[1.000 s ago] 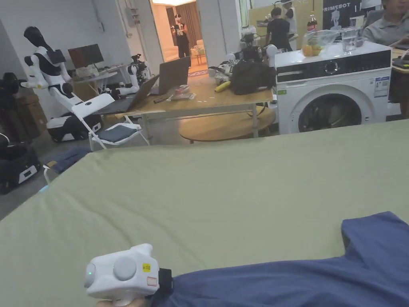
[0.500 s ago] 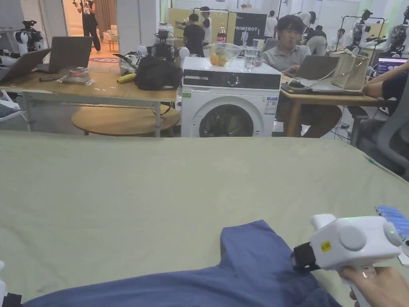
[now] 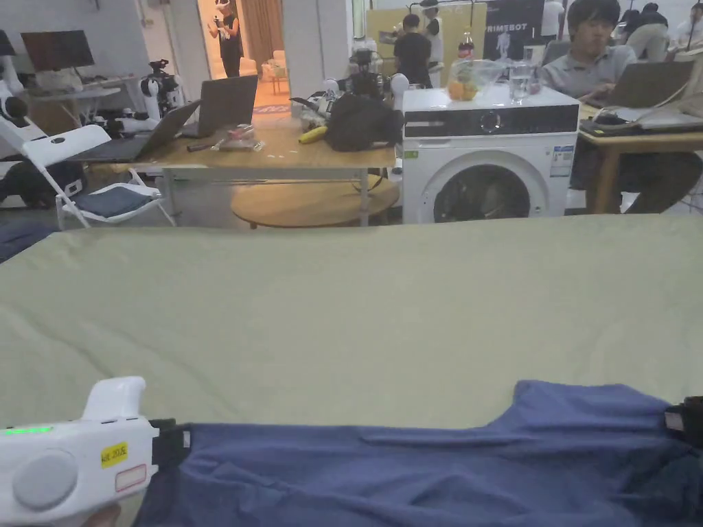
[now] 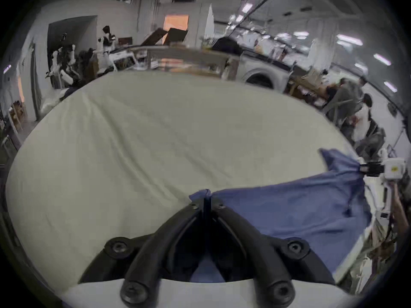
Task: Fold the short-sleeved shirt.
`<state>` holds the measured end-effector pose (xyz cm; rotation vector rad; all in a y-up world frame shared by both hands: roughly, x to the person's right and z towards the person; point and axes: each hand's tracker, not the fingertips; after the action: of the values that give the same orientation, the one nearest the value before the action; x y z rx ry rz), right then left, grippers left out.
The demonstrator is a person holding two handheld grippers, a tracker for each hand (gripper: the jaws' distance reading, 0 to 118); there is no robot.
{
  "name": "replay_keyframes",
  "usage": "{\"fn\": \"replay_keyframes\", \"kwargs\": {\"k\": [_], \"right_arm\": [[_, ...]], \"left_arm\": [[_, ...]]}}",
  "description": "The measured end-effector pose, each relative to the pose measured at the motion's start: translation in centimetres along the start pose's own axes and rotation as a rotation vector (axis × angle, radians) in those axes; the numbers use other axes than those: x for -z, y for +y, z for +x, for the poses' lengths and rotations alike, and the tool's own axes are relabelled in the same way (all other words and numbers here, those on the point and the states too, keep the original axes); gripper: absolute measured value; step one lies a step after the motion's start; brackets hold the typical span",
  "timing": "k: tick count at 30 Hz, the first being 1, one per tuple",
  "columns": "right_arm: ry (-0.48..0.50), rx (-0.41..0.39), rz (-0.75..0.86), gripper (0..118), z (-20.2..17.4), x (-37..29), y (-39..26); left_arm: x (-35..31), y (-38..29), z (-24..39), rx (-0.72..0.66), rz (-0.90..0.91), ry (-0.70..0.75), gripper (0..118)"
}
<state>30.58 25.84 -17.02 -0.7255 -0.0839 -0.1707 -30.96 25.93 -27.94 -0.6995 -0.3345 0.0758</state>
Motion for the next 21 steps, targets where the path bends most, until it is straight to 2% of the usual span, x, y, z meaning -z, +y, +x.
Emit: {"fn": "replay_keyframes", "kwargs": {"k": [4, 8, 12, 14, 16, 17, 18, 19, 20, 21], "right_arm": [[-0.014, -0.033, 0.038, 0, -0.9, -7.4, -5.4], [-0.023, -0.01, 0.04, 0, -0.4, -11.4, -10.3], [-0.047, 0.066, 0.023, 0, 0.3, -11.7, -13.9], [-0.028, 0.064, -0.003, 0, 0.3, -10.6, -14.8], [-0.052, 0.051, -0.012, 0, -0.3, -10.1, -15.8], [-0.064, 0.04, -0.004, 3, -0.2, -10.0, -16.0], [-0.086, 0.038, 0.013, 18, -0.4, -10.2, -16.3], [-0.088, 0.04, 0.024, 46, -0.4, -10.6, -16.3], [-0.092, 0.042, 0.071, 50, -0.6, -11.3, -16.2], [-0.091, 0.043, 0.106, 50, -0.7, -11.9, -15.8]], "left_arm": [[-6.1, -2.4, -0.5, 0.028, 0.009, -0.027, 0], [-9.1, -6.6, -0.7, 0.031, -0.024, -0.037, 0], [-8.1, -11.3, -0.9, 0.034, -0.113, -0.014, 0], [-6.8, -12.9, -1.6, 0.03, -0.11, -0.017, 0], [-6.2, -13.6, -1.8, 0.016, -0.086, 0.002, 1], [-6.3, -13.7, -1.8, 0.006, -0.07, 0.021, 12], [-6.9, -13.6, -1.3, 0.001, -0.05, 0.017, 35], [-7.4, -13.4, -1.1, -0.003, -0.026, 0.004, 66], [-8.4, -12.8, -0.6, 0.002, 0.018, -0.011, 73], [-9.0, -12.3, -0.2, 0.024, 0.053, -0.011, 73]]}}
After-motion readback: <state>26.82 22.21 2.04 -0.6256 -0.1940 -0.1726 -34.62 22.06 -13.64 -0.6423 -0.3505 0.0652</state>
